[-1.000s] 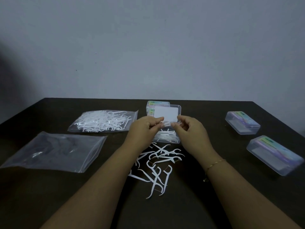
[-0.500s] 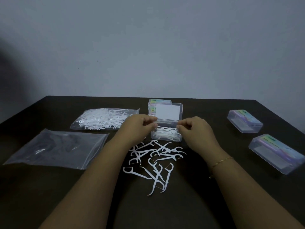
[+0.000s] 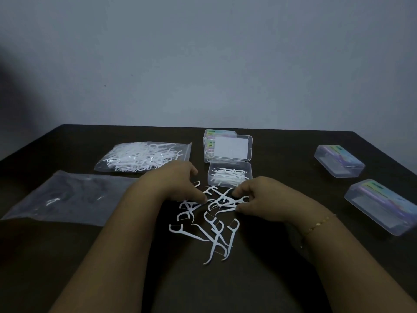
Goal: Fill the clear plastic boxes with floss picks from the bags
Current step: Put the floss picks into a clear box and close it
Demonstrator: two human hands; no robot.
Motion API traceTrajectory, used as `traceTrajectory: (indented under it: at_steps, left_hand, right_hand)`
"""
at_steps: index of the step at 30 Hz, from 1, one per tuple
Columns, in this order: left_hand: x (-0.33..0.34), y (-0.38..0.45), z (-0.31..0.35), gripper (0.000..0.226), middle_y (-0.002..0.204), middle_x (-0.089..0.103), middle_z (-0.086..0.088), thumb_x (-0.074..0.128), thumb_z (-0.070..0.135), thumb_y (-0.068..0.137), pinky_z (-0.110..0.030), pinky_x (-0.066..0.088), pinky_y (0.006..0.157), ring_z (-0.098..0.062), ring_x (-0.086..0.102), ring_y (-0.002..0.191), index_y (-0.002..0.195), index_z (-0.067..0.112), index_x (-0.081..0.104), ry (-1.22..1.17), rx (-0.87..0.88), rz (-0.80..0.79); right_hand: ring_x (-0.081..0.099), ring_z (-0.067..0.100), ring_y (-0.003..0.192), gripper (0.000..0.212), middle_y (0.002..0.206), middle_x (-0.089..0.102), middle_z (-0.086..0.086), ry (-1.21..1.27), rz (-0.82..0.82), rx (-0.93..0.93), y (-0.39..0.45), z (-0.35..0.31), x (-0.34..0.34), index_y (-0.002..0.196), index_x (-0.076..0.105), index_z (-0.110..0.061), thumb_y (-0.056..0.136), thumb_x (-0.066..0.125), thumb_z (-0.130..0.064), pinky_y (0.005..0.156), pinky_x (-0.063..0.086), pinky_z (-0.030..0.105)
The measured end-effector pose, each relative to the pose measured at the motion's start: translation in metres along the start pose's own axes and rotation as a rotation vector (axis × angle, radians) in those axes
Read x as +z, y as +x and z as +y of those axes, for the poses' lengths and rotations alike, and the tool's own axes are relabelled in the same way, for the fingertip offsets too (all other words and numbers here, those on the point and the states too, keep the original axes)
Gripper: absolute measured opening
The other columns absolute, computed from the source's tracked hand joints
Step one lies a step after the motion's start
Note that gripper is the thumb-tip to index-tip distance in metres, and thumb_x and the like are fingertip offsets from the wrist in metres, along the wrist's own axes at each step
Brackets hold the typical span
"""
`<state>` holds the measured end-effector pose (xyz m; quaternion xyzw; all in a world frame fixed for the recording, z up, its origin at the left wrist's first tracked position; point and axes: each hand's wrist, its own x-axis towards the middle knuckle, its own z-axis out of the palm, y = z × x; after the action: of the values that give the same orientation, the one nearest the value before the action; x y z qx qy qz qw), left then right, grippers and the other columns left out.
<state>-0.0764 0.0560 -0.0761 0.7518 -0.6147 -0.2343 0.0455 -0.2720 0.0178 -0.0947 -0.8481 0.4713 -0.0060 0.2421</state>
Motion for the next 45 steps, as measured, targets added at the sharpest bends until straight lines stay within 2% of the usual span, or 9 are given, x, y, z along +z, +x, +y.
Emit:
traceTrajectory:
  at_steps: [4,9,14,20,24,28,34,41,45]
  left_hand:
    - [0.001,-0.001,-0.001,0.074,0.137,0.049,0.0,0.077,0.037,0.076,-0.036,0.044,0.101,-0.02,0.05,0.12,0.139,0.02,0.041,0.082,-0.047,-0.027]
    - [-0.001,0.001,-0.002,0.058,0.123,0.06,0.0,0.075,0.03,0.079,-0.035,0.047,0.097,-0.018,0.058,0.107,0.132,0.018,0.053,0.064,-0.041,-0.031]
    - [-0.001,0.004,-0.005,0.04,0.109,0.066,0.003,0.077,0.025,0.078,-0.03,0.047,0.09,-0.015,0.06,0.101,0.117,0.021,0.065,-0.007,-0.031,-0.031]
    - [0.0,0.007,-0.008,0.017,0.083,0.062,0.013,0.074,0.02,0.081,-0.026,0.044,0.08,-0.008,0.059,0.087,0.097,0.024,0.071,-0.074,-0.001,-0.041]
    - [-0.002,0.006,-0.008,0.011,0.086,0.067,0.01,0.072,0.018,0.081,-0.023,0.046,0.075,-0.006,0.06,0.084,0.081,0.029,0.07,-0.125,0.02,-0.024]
    - [-0.004,0.004,-0.006,0.01,0.083,0.069,0.009,0.073,0.016,0.081,-0.018,0.043,0.063,-0.004,0.061,0.08,0.085,0.026,0.072,-0.197,0.054,0.021]
    - [-0.006,0.002,-0.002,0.014,0.076,0.07,0.008,0.07,0.01,0.082,-0.018,0.046,0.064,-0.006,0.065,0.076,0.09,0.022,0.072,-0.334,0.09,0.111]
    - [-0.004,0.004,-0.002,0.032,0.081,0.065,0.008,0.066,0.006,0.086,-0.011,0.043,0.058,-0.006,0.061,0.074,0.116,0.017,0.066,-0.361,0.136,0.297]
    - [-0.005,0.008,-0.001,0.037,0.077,0.059,0.013,0.066,0.006,0.086,-0.009,0.038,0.054,-0.001,0.055,0.069,0.121,0.017,0.064,-0.39,0.141,0.383]
  right_hand:
    - [0.047,0.002,0.067,0.012,0.077,0.05,-0.016,0.021,0.032,-0.006,-0.002,0.0,0.0,0.098,0.067,-0.026,0.088,0.062,-0.025,0.058,0.036,0.013]
    - [0.052,0.003,0.064,0.009,0.072,0.057,-0.011,0.043,0.015,-0.017,-0.005,-0.001,-0.002,0.093,0.069,-0.017,0.086,0.064,-0.021,0.062,0.044,0.016]
    - [0.052,0.0,0.056,0.005,0.063,0.057,-0.01,0.098,-0.048,-0.022,-0.007,-0.006,-0.005,0.088,0.069,-0.017,0.086,0.064,-0.017,0.055,0.042,0.011]
    - [0.049,-0.01,0.043,0.005,0.042,0.054,-0.023,0.24,-0.026,-0.09,-0.009,-0.006,-0.01,0.084,0.067,-0.015,0.087,0.064,-0.014,0.053,0.04,0.006]
    - [0.049,-0.007,0.043,0.013,0.044,0.055,-0.02,0.362,0.07,-0.119,-0.01,-0.008,-0.012,0.076,0.064,-0.022,0.087,0.065,-0.014,0.054,0.042,0.011]
    - [0.043,0.005,0.046,0.015,0.053,0.054,-0.006,0.503,0.334,-0.112,-0.004,-0.004,-0.009,0.075,0.061,-0.025,0.087,0.064,-0.017,0.045,0.039,0.01]
    - [0.056,0.016,0.067,0.003,0.072,0.061,-0.002,0.48,0.733,-0.088,0.018,0.007,0.009,0.09,0.064,-0.019,0.09,0.06,-0.019,0.071,0.054,0.035]
    - [0.05,0.003,0.071,0.016,0.079,0.056,-0.014,0.359,0.689,-0.079,0.031,0.011,0.02,0.102,0.067,-0.017,0.091,0.059,-0.025,0.076,0.052,0.032]
    - [0.057,0.01,0.091,0.025,0.104,0.064,-0.004,0.38,0.718,-0.04,0.031,0.013,0.019,0.113,0.066,-0.018,0.091,0.059,-0.028,0.084,0.052,0.032]
